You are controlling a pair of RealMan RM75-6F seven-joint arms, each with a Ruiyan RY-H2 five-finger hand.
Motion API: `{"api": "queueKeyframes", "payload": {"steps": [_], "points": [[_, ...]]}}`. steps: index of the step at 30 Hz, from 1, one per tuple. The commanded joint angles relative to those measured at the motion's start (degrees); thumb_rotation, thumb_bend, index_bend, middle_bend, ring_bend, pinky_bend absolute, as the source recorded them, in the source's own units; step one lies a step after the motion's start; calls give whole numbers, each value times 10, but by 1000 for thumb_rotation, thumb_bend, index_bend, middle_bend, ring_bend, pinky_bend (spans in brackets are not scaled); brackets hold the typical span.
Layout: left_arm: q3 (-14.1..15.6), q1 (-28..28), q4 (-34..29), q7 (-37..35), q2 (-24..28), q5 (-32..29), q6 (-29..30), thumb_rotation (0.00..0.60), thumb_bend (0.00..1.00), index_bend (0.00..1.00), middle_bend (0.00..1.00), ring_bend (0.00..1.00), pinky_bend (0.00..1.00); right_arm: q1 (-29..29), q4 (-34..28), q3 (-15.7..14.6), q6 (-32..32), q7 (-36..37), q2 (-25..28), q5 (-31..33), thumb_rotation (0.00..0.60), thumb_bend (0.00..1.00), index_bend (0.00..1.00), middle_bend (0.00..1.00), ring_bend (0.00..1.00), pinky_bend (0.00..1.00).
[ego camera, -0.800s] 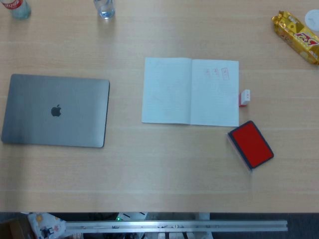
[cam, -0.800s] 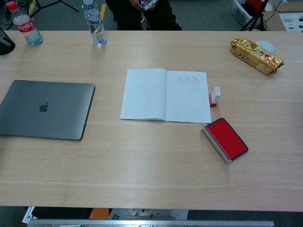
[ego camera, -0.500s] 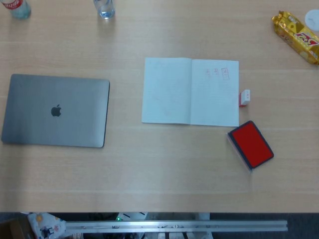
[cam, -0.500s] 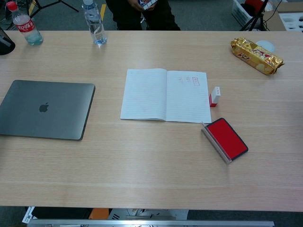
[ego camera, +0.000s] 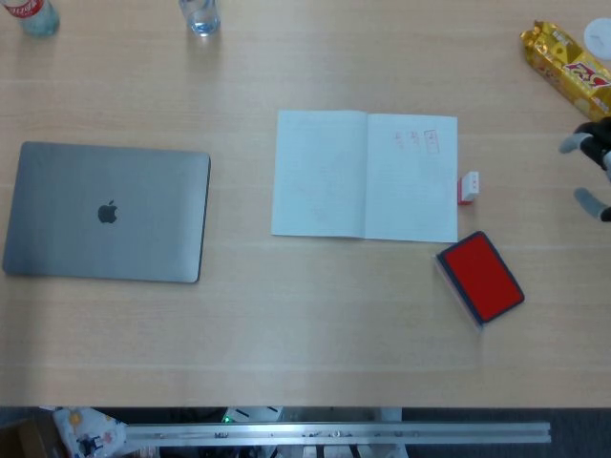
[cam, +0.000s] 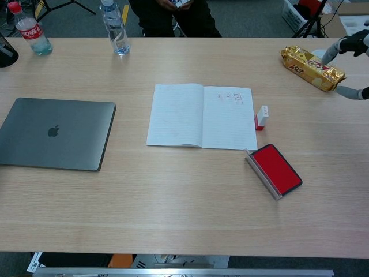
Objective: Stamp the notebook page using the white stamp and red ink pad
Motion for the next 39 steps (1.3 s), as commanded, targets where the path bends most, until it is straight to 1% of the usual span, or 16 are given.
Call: {"api": "queueKeyframes", "payload": {"steps": [1, 3, 7, 12, 21, 33, 39], "points": [[1, 3, 0, -1, 3, -1, 2, 600, 208, 290, 145, 135, 21, 29, 28, 2, -33, -14, -27, -4, 600, 226, 386, 378, 293, 346], [2, 5, -1, -1, 5, -3, 2, 600, 208, 290, 144, 135, 21, 45, 45, 0, -51, -25, -41, -6, 600, 189, 386, 378, 293, 346], [3, 6, -2, -1, 5, -7, 0, 600, 208, 290, 143, 135, 21, 69, 80, -2, -80, -41, -72, -2, 600, 165, 402, 378, 293, 346], [6, 6, -2, 2, 4, -13, -8, 600, 207, 291, 134, 135, 21, 92, 122, -4, -104, -62, -116, 9, 600, 138, 474, 386, 293, 346], [7, 9, -3, 1, 4, -20, -12, 600, 208, 291, 126, 135, 21, 123, 179, -11, -145, -96, -171, 35, 600, 131, 475, 387, 293, 346], [9, 14, 2, -9, 5, -24, -14, 600, 208, 291, 124, 135, 21, 151, 202, -12, -182, -152, -211, 76, 600, 130, 475, 387, 294, 346], [10, 17, 5, -14, 7, -26, -13, 600, 208, 291, 121, 135, 21, 160, 198, -14, -193, -175, -219, 97, 600, 129, 475, 387, 294, 346]]}}
